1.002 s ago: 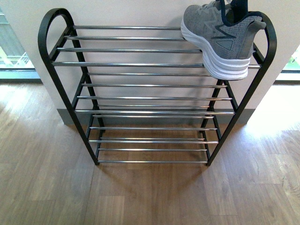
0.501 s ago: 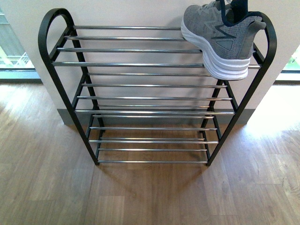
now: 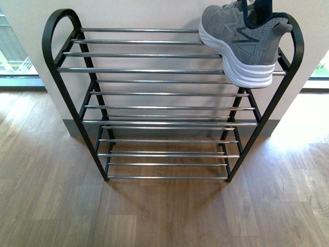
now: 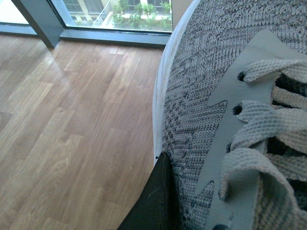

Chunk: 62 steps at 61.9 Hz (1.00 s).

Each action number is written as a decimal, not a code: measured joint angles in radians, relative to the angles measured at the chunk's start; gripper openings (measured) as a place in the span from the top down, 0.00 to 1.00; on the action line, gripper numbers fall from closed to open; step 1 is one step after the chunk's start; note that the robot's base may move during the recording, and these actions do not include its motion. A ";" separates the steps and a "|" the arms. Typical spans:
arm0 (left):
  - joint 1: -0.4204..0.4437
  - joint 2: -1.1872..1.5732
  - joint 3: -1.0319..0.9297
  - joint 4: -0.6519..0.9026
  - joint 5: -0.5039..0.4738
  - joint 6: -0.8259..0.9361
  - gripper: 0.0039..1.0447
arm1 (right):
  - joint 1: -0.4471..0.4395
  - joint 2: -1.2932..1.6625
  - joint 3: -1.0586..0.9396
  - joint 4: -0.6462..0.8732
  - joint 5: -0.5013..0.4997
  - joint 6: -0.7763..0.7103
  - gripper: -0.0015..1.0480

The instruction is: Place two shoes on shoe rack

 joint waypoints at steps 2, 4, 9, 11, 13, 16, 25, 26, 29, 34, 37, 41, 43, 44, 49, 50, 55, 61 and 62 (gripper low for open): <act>0.000 0.000 0.000 0.000 0.000 0.000 0.97 | 0.000 -0.014 0.000 -0.003 0.000 0.000 0.98; 0.000 0.000 0.000 0.000 -0.001 0.000 0.97 | 0.001 -0.018 0.000 -0.006 0.001 0.000 0.98; 0.000 0.000 0.000 0.000 0.001 0.000 0.97 | 0.001 -0.020 0.000 -0.008 0.000 0.000 0.98; 0.000 0.000 0.000 0.000 0.000 0.000 0.97 | 0.002 -0.020 0.000 -0.008 0.000 0.000 0.98; 0.000 0.000 0.000 0.000 0.000 0.000 0.97 | 0.002 -0.021 0.000 -0.008 0.000 0.000 0.98; 0.000 0.000 0.000 0.000 -0.001 0.000 0.97 | 0.002 -0.021 0.000 -0.008 0.000 0.000 0.98; 0.000 0.000 0.000 0.000 0.000 0.000 0.97 | 0.002 -0.021 0.000 -0.008 0.000 -0.002 0.90; 0.000 0.000 0.000 0.000 0.000 0.000 0.97 | 0.002 -0.021 0.000 -0.008 0.000 -0.002 0.87; 0.000 0.000 0.000 0.000 0.000 0.000 0.97 | 0.002 -0.021 0.000 -0.008 0.000 -0.002 0.79; 0.000 0.000 0.000 0.000 0.000 0.000 0.97 | 0.002 -0.021 0.000 -0.008 0.000 -0.002 0.67; 0.000 0.000 0.000 0.000 0.000 0.000 0.97 | 0.002 -0.021 0.000 -0.008 0.000 -0.002 0.59; 0.000 0.000 0.000 0.000 0.000 0.000 0.97 | 0.002 -0.021 0.000 -0.008 0.000 -0.002 0.49; 0.000 0.000 0.000 0.000 -0.001 0.000 0.97 | 0.002 -0.021 0.000 -0.008 -0.001 -0.002 0.44; 0.000 0.000 0.000 0.000 -0.002 0.000 0.97 | 0.002 -0.021 0.000 -0.008 -0.001 -0.002 0.42; 0.000 0.000 0.000 0.000 -0.013 0.000 0.97 | 0.002 -0.021 0.000 -0.008 -0.003 -0.002 0.29; 0.000 0.000 0.000 0.000 -0.015 0.000 0.97 | 0.002 -0.021 0.000 -0.008 -0.003 -0.002 0.25; 0.000 0.000 0.000 0.000 -0.010 0.000 0.97 | 0.002 -0.022 0.000 -0.008 -0.003 -0.002 0.14; 0.000 0.000 0.000 0.000 -0.003 0.000 0.97 | 0.002 -0.022 0.000 -0.008 -0.003 -0.002 0.09; 0.000 0.000 0.000 0.000 -0.003 0.000 0.97 | 0.002 -0.022 0.000 -0.008 -0.003 -0.002 0.09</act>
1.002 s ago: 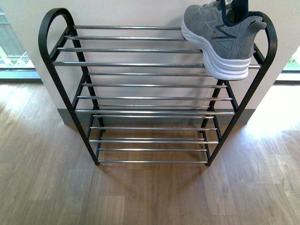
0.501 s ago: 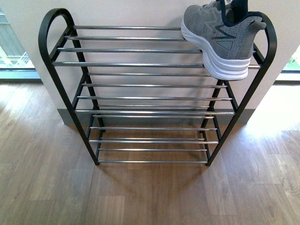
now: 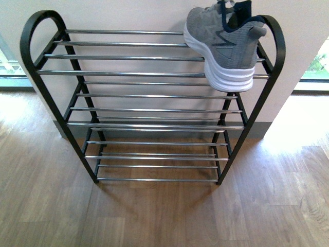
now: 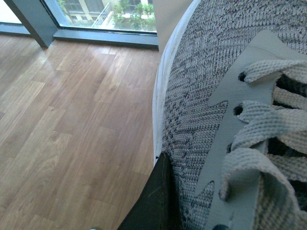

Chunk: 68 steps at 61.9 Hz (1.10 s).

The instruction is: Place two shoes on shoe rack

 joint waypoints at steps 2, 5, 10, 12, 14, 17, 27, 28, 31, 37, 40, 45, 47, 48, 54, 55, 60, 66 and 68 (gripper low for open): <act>0.000 0.000 0.000 0.000 0.000 0.000 0.97 | 0.000 0.000 0.000 0.000 0.000 0.000 0.09; 0.000 0.000 0.000 0.000 0.000 0.000 0.97 | 0.000 0.000 0.000 0.000 0.002 0.000 0.09; 0.000 0.000 0.000 0.000 0.007 0.000 0.97 | 0.000 0.000 0.000 0.000 0.005 0.000 0.09; 0.000 0.000 0.000 0.000 0.010 0.000 0.97 | 0.001 0.000 0.000 0.000 0.005 0.000 0.09; -0.001 0.000 0.000 0.000 0.012 0.000 0.97 | 0.001 0.000 0.000 -0.001 0.006 0.000 0.09; -0.001 0.000 0.000 0.000 0.012 0.000 0.97 | 0.001 0.000 0.000 -0.001 0.006 0.000 0.09; -0.001 0.000 0.000 0.000 0.005 0.000 0.97 | 0.001 0.000 0.000 -0.001 0.006 0.000 0.09; -0.001 0.000 0.000 0.000 0.005 0.000 0.97 | 0.001 0.000 0.000 -0.001 0.006 0.000 0.09; -0.001 0.000 0.000 0.000 0.005 0.000 0.97 | 0.001 0.000 0.000 -0.001 0.005 0.000 0.09; 0.000 0.003 0.000 0.023 0.038 -0.027 0.97 | 0.001 0.000 0.000 -0.001 0.004 0.000 0.09; -0.007 0.027 0.010 0.038 0.061 -0.061 0.97 | 0.001 0.000 0.000 -0.001 0.004 0.000 0.09; -0.020 0.107 0.063 0.040 0.128 -0.144 0.97 | 0.001 0.000 0.000 -0.001 0.003 0.000 0.09; -0.022 0.145 0.091 0.040 0.173 -0.188 0.97 | 0.001 0.000 0.000 -0.001 0.003 0.000 0.09; -0.025 0.171 0.111 0.042 0.192 -0.209 0.97 | 0.001 0.000 0.000 -0.001 0.003 0.000 0.09; -0.061 0.324 0.244 0.068 0.222 -0.325 0.97 | 0.001 0.000 0.000 -0.001 0.003 0.000 0.09; -0.064 0.341 0.259 0.071 0.222 -0.330 0.97 | 0.001 0.000 0.000 -0.001 0.004 0.000 0.09; -0.085 0.482 0.388 0.080 0.220 -0.396 0.97 | 0.001 0.000 0.000 -0.001 0.003 0.000 0.09; -0.103 0.653 0.536 0.069 0.200 -0.447 0.97 | 0.001 0.000 0.000 -0.001 0.004 0.000 0.09; -0.109 0.726 0.600 0.055 0.195 -0.465 0.97 | 0.001 0.000 0.000 -0.001 0.003 0.000 0.09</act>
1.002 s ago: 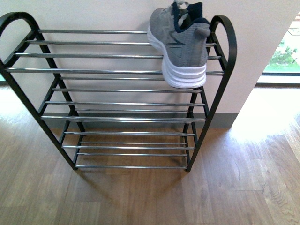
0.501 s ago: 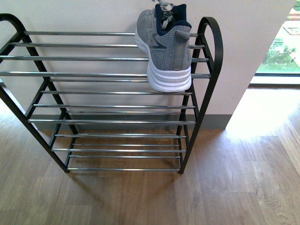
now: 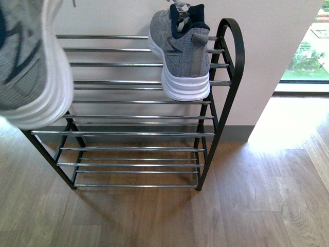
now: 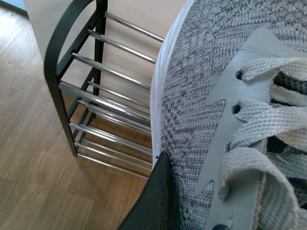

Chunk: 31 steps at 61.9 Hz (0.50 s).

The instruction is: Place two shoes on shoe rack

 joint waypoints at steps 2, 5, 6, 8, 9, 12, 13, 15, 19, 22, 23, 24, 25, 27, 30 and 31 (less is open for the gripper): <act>-0.003 0.053 0.046 -0.013 -0.001 -0.018 0.97 | 0.000 0.000 0.000 0.000 0.000 0.000 0.09; -0.008 0.119 0.101 -0.027 0.001 -0.043 0.97 | 0.000 0.000 0.000 0.000 0.000 0.000 0.09; -0.011 0.152 0.127 -0.033 0.008 -0.055 0.97 | 0.000 0.000 0.000 0.000 0.000 0.000 0.09; -0.016 0.195 0.164 -0.041 0.018 -0.069 0.97 | 0.000 0.000 0.000 0.000 0.000 0.000 0.09; -0.019 0.224 0.189 -0.047 0.020 -0.074 0.97 | 0.000 0.000 0.000 0.000 0.000 0.000 0.09; -0.029 0.273 0.235 -0.062 0.024 -0.084 0.97 | 0.000 0.000 0.000 0.000 0.000 0.000 0.09; -0.033 0.296 0.257 -0.070 0.026 -0.090 0.97 | 0.000 0.000 0.000 0.000 0.000 0.000 0.09; -0.039 0.327 0.288 -0.083 0.026 -0.095 0.97 | 0.000 0.000 0.000 0.000 0.000 0.000 0.09; -0.050 0.379 0.343 -0.109 0.024 -0.105 0.97 | 0.000 0.000 0.000 0.000 0.000 0.000 0.09; -0.056 0.415 0.382 -0.133 0.018 -0.113 0.97 | 0.000 0.000 0.000 0.000 0.000 0.000 0.09; -0.058 0.429 0.397 -0.143 0.014 -0.116 0.97 | 0.000 0.000 0.000 0.000 0.000 0.000 0.09; -0.060 0.441 0.410 -0.151 0.013 -0.116 0.97 | 0.000 0.000 0.000 0.000 0.000 0.000 0.09; -0.061 0.448 0.416 -0.153 0.013 -0.117 0.97 | 0.000 0.000 0.000 0.000 0.000 0.000 0.09; -0.063 0.471 0.438 -0.161 0.005 -0.120 0.97 | 0.000 0.000 0.000 0.000 0.000 0.000 0.09; -0.065 0.492 0.457 -0.171 -0.002 -0.123 0.97 | 0.000 0.000 0.000 0.000 0.000 0.000 0.09; -0.066 0.502 0.467 -0.175 -0.002 -0.123 0.97 | 0.000 0.000 0.000 0.000 0.000 0.000 0.09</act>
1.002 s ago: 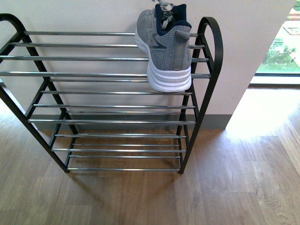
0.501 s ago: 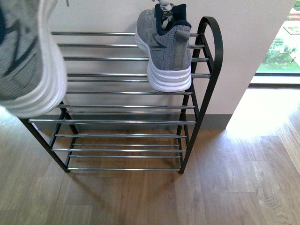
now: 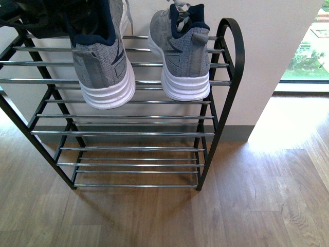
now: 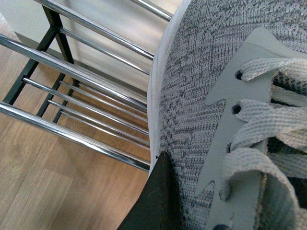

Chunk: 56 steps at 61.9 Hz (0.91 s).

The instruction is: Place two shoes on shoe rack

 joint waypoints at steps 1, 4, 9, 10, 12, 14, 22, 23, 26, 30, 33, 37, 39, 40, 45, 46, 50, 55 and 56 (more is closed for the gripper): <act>0.000 0.004 0.004 -0.002 0.000 0.000 0.97 | 0.000 0.000 0.000 0.000 0.000 0.000 0.09; -0.002 0.030 0.027 -0.012 -0.006 -0.001 0.97 | 0.000 0.000 0.000 0.000 0.000 0.000 0.09; -0.007 0.065 0.066 -0.038 -0.012 -0.009 0.97 | 0.000 0.000 0.000 0.000 0.000 0.000 0.09; -0.008 0.070 0.070 -0.041 -0.013 -0.009 0.97 | 0.000 0.000 0.000 0.000 0.000 0.000 0.09; -0.010 0.084 0.085 -0.051 -0.015 -0.010 0.97 | 0.000 0.000 0.000 0.000 0.000 0.000 0.09; -0.013 0.104 0.106 -0.060 -0.017 -0.011 0.97 | 0.000 0.000 0.000 0.000 0.000 0.000 0.09; -0.022 0.151 0.167 -0.097 -0.023 -0.010 0.97 | 0.000 0.000 0.000 0.000 0.000 0.000 0.09; -0.023 0.155 0.171 -0.099 -0.024 -0.010 0.97 | 0.000 0.000 0.000 0.000 0.000 0.000 0.09; -0.025 0.170 0.195 -0.109 -0.028 -0.006 0.97 | 0.000 0.000 0.000 0.000 0.000 0.000 0.09; -0.027 0.188 0.223 -0.125 -0.029 -0.006 0.97 | 0.000 0.000 0.000 0.000 0.000 0.000 0.09; -0.029 0.199 0.242 -0.136 -0.035 -0.003 0.97 | 0.000 0.000 0.000 0.000 0.000 0.000 0.09; -0.031 0.209 0.256 -0.145 -0.039 -0.002 0.97 | 0.000 0.000 0.000 0.000 0.000 0.000 0.09; -0.032 0.211 0.259 -0.148 -0.040 0.000 0.96 | 0.000 0.000 0.000 0.000 0.000 0.000 0.09; -0.033 0.213 0.261 -0.149 -0.041 0.001 0.94 | 0.000 0.000 0.000 0.000 0.000 0.000 0.09; -0.039 0.216 0.268 -0.149 -0.040 0.004 0.80 | 0.000 0.000 0.000 0.000 0.000 0.000 0.09; -0.040 0.216 0.268 -0.148 -0.040 0.004 0.79 | 0.000 0.000 0.000 0.000 0.000 0.000 0.09; -0.046 0.216 0.269 -0.148 -0.044 0.005 0.68 | 0.000 0.000 0.000 0.000 0.000 0.000 0.09; -0.051 0.216 0.269 -0.140 -0.044 0.004 0.55 | 0.000 0.000 0.000 0.000 0.000 0.000 0.09; -0.053 0.216 0.268 -0.136 -0.044 0.004 0.51 | 0.000 0.000 0.000 0.000 0.000 0.000 0.09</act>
